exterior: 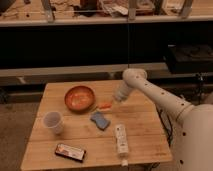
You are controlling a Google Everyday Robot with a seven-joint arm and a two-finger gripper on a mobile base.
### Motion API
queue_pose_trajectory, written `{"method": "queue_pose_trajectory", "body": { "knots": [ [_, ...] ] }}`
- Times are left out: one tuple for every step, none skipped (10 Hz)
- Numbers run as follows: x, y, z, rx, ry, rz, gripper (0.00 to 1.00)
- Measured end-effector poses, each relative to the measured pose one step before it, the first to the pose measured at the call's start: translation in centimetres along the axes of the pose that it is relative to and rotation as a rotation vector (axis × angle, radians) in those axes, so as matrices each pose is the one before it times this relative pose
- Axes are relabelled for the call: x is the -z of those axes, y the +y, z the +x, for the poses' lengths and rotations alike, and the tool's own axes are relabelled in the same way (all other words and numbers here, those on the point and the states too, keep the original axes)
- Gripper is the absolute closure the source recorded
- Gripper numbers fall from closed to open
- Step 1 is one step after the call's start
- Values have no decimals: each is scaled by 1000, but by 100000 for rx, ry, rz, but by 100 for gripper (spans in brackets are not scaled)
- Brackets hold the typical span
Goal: Place the pepper on the white sponge
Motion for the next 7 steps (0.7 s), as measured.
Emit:
{"method": "queue_pose_trajectory", "body": {
  "knots": [
    [96, 135, -229, 147, 144, -54, 80],
    [39, 269, -111, 300, 110, -140, 80],
    [22, 252, -251, 634, 125, -35, 80],
    [-213, 221, -518, 683, 39, -209, 80],
    [-192, 199, -496, 433, -4, -63, 80],
    [-83, 141, -215, 27, 12, 91, 80],
    [-39, 89, -236, 82, 77, 199, 80]
  ]
}}
